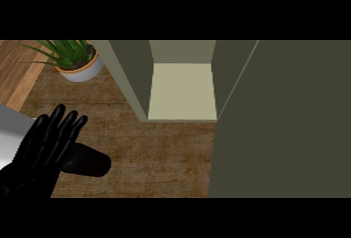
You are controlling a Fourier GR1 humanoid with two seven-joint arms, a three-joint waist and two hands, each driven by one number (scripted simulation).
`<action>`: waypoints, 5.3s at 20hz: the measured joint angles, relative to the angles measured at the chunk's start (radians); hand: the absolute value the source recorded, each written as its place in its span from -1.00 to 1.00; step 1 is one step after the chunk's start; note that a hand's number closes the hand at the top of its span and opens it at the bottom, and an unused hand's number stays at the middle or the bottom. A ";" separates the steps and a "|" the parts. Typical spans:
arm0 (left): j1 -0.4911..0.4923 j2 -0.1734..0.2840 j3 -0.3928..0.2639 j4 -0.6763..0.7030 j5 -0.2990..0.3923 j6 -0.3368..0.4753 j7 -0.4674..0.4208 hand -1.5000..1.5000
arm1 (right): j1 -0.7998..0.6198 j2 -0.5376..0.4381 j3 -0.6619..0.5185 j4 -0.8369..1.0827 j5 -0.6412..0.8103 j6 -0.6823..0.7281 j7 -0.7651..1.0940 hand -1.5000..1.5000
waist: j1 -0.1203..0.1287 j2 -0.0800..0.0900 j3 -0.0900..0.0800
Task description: Pick up the wine, place it into the cabinet and close the cabinet
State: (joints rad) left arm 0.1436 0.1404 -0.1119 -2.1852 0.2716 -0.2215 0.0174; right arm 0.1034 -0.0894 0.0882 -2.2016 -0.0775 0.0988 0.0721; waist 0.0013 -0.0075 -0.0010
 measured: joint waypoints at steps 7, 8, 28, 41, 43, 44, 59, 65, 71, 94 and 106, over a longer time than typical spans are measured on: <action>0.104 -0.002 -0.088 -0.169 0.106 0.002 0.152 -1.00 | 0.047 -0.025 0.047 -0.180 -0.076 0.026 0.168 -1.00 | 0.001 0.003 0.001; 0.114 -0.006 -0.099 -0.172 0.106 0.007 0.162 -1.00 | 0.048 -0.023 0.056 -0.203 -0.074 0.020 0.193 -1.00 | 0.001 0.003 0.001; 0.028 -0.043 -0.288 -0.214 0.034 0.239 0.355 -1.00 | -0.096 -0.021 0.041 -0.236 -0.072 -0.042 0.381 -1.00 | 0.009 0.002 0.002; 0.082 0.001 -0.159 -0.221 -0.003 0.287 0.355 -1.00 | -0.144 -0.022 0.049 -0.254 -0.054 -0.067 0.452 -1.00 | 0.005 0.004 0.001; 0.093 0.000 -0.127 -0.216 -0.004 0.275 0.326 -1.00 | -0.136 -0.026 0.036 -0.253 -0.055 -0.052 0.442 -1.00 | 0.004 0.004 0.001; 0.095 0.003 -0.105 -0.214 -0.003 0.270 0.320 -1.00 | -0.130 -0.027 0.030 -0.256 -0.057 -0.047 0.438 -1.00 | 0.003 0.004 0.001; 0.100 0.036 0.248 -0.027 0.151 0.110 0.175 -1.00 | -0.177 -0.003 0.031 -0.255 -0.047 -0.050 0.481 -1.00 | 0.000 0.006 0.000; 0.084 0.057 0.322 0.139 0.171 0.018 0.107 -1.00 | -0.226 -0.001 0.027 -0.257 -0.044 -0.066 0.528 -1.00 | -0.003 0.007 0.000; 0.058 0.051 0.331 0.289 0.118 -0.036 0.041 -1.00 | -0.202 0.005 0.022 -0.262 -0.044 -0.054 0.520 -1.00 | -0.004 0.007 0.001; -0.118 0.076 0.365 1.124 -0.123 -0.243 -0.508 -1.00 | -0.216 0.019 0.001 -0.260 -0.037 -0.026 0.512 -1.00 | -0.006 0.008 0.000; -0.250 0.070 0.364 1.475 -0.159 -0.276 -0.665 -1.00 | -0.204 0.038 0.039 -0.267 -0.025 -0.024 0.527 -1.00 | -0.009 0.008 0.000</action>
State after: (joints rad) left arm -0.1060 0.2099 0.2517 -0.7101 0.1122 -0.4971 -0.6473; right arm -0.1006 -0.0518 0.1273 -2.4689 -0.1020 0.0746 0.5991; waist -0.0074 0.0002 -0.0009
